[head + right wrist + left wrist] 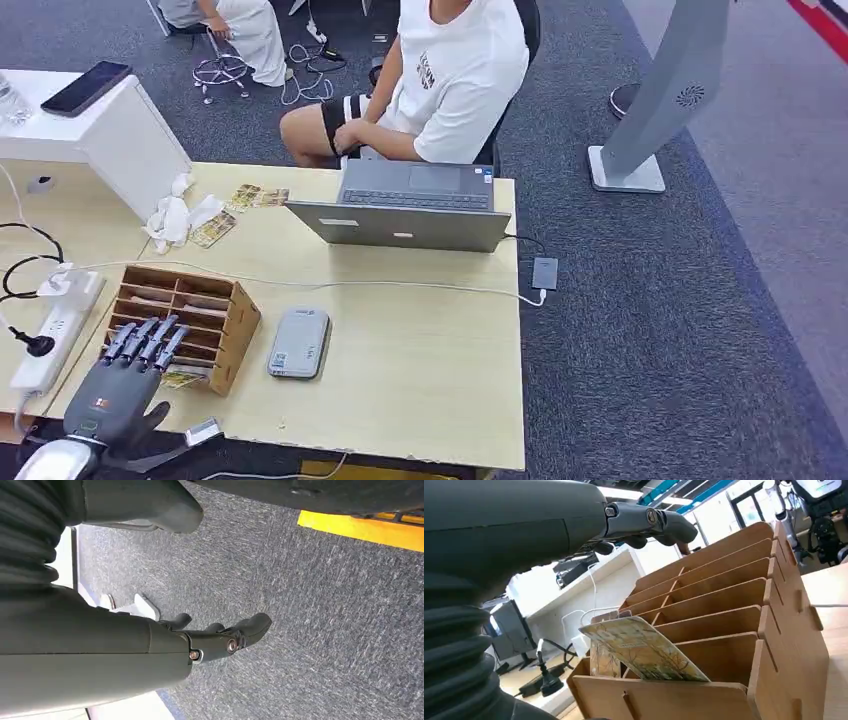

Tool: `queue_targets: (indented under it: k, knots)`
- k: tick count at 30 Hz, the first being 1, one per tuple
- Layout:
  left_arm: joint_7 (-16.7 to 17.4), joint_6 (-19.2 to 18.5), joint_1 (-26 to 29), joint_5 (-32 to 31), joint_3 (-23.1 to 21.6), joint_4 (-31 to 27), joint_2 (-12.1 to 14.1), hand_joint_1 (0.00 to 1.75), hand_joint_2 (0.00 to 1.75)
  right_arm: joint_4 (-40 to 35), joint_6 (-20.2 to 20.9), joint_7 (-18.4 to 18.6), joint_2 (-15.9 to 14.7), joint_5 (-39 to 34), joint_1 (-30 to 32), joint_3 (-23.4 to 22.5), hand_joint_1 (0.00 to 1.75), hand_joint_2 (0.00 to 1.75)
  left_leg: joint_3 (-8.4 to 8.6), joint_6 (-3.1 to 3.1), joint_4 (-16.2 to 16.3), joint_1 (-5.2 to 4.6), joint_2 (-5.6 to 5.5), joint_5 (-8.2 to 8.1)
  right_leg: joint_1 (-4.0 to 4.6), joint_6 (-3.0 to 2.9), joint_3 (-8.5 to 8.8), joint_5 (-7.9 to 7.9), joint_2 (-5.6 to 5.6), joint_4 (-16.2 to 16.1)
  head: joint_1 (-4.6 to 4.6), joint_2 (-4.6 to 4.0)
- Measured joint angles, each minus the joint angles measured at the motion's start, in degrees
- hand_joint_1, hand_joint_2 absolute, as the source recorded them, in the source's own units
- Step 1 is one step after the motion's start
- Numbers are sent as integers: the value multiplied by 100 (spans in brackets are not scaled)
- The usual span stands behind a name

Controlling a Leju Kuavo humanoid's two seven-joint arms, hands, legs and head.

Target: Pass the card to the sensor for recognition and then transmit it.

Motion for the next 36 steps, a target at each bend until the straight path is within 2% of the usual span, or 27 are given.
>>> queue_targets:
  k: [5,6,7,17,36]
  knots:
    - [0,-11,2,5,-2,0,0,0,175,0,-4,0,0,2,0,0,0,175,0,0,0,0,0,0,0,0,0,0,0,0,0,0]
    - [0,-11,2,7,-2,0,0,96,175,0,-4,-2,0,0,0,0,0,175,0,0,0,0,0,0,0,0,0,0,0,0,0,0]
    - [4,-18,5,13,-4,0,0,175,175,0,-4,-2,0,2,0,0,0,175,0,0,0,0,0,0,0,0,0,0,0,0,0,0]
    - [63,-164,240,418,-39,-63,137,175,175,0,-4,-17,-4,13,0,0,0,175,-1,0,0,0,2,0,0,0,-2,0,2,0,-2,0]
    - [59,-120,256,453,-46,-122,208,175,175,0,-24,-74,-9,17,2,0,0,175,2,0,0,0,2,0,0,0,1,0,3,0,0,0]
